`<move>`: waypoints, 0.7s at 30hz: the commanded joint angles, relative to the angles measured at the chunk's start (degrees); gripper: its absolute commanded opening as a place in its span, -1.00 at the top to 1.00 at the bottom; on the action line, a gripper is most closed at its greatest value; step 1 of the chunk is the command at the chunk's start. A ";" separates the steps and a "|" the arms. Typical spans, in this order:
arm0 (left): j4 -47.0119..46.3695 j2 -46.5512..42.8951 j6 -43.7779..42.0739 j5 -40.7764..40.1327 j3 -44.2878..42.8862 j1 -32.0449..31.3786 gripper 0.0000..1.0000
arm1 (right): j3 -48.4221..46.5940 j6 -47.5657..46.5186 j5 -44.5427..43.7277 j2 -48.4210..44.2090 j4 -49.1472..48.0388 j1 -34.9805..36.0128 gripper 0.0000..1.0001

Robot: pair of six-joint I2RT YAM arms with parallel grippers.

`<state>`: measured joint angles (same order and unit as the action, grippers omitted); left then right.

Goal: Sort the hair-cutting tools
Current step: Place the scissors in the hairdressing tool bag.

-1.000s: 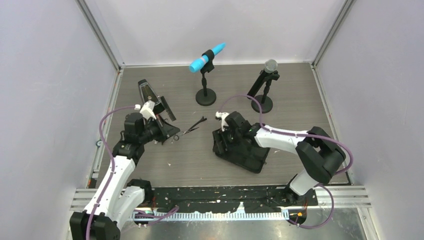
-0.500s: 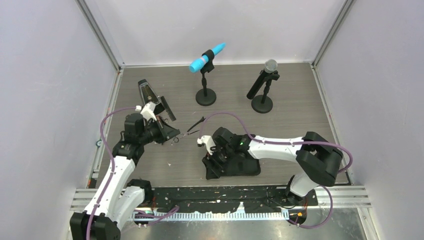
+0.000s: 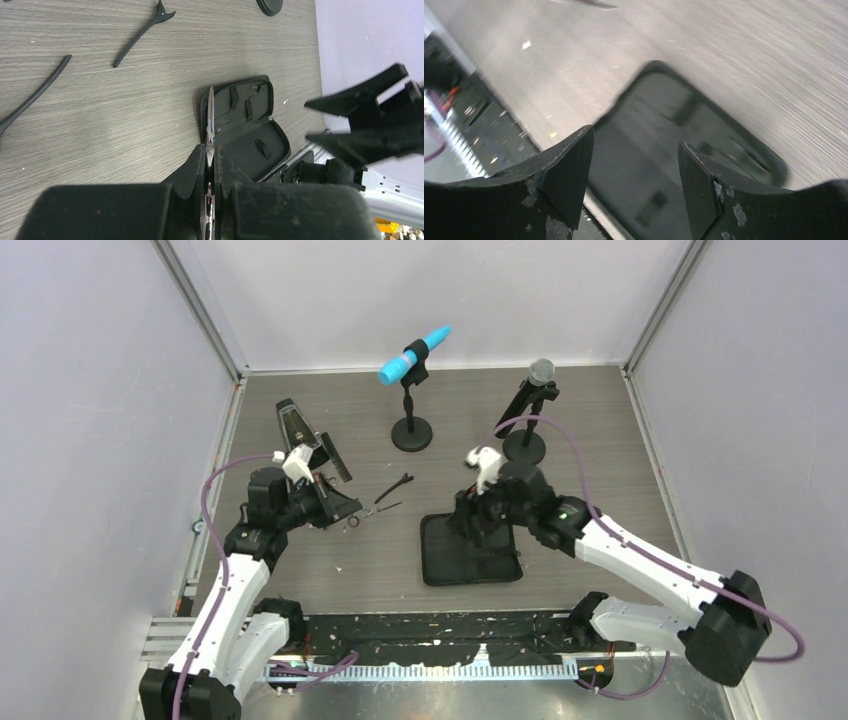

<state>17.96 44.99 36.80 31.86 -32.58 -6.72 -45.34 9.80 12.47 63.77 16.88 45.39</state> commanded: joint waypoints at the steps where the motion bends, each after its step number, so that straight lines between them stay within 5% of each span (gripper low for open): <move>1: -3.16 1.41 0.11 4.17 -1.84 -0.33 1.00 | 4.38 4.95 -9.93 -2.87 4.25 -11.06 -0.41; 11: -15.59 10.29 6.15 1.52 0.08 -9.58 1.00 | 11.74 8.54 -10.44 3.28 -1.72 -22.11 -0.38; 21: -30.42 24.36 11.29 3.87 0.40 -13.29 1.00 | 12.55 8.28 -7.55 8.88 -4.12 -22.97 0.31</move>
<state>-2.83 66.00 45.32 33.52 -32.32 -19.40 -32.77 17.89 3.38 72.29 16.08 22.59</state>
